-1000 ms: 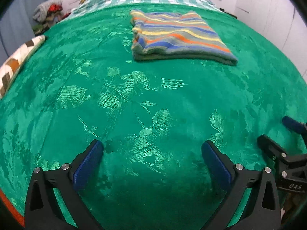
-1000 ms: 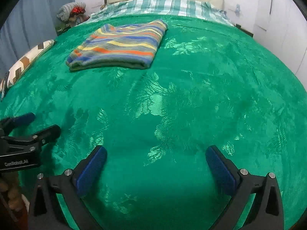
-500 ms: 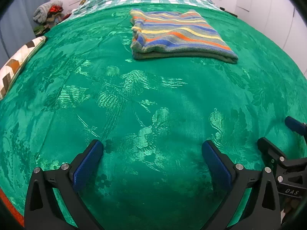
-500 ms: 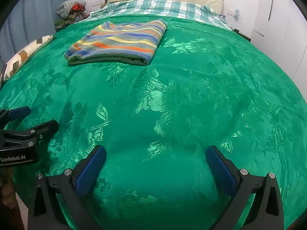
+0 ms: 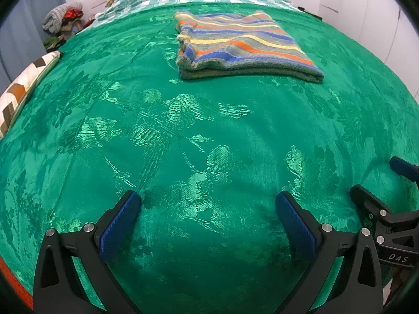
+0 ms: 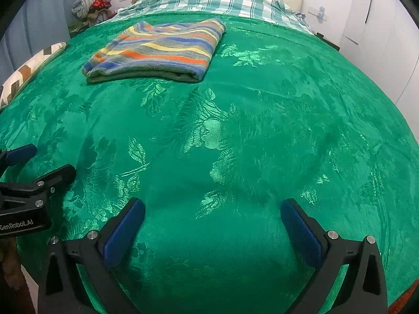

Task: Fold small clothes

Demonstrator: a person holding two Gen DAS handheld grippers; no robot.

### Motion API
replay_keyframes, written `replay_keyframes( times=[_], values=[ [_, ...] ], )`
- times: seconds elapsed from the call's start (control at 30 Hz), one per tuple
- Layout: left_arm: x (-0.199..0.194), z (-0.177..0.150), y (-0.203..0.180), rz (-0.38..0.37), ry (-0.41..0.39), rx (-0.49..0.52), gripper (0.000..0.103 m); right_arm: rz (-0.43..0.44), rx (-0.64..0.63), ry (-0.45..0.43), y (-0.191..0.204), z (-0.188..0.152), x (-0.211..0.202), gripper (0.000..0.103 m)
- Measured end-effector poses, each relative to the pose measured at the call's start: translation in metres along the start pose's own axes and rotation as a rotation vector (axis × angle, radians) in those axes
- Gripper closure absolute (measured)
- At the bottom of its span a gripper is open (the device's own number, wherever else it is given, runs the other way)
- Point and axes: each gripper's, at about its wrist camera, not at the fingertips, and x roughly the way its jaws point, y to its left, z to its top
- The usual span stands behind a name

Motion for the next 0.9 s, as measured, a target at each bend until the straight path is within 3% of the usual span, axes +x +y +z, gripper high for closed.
replay_keyframes(
  times=[0.9],
  values=[
    [0.0015, 0.0000, 0.0003, 0.001, 0.009, 0.000, 0.000, -0.017, 0.008, 0.017, 0.0017, 0.0018, 0.0000, 0.000]
  ],
)
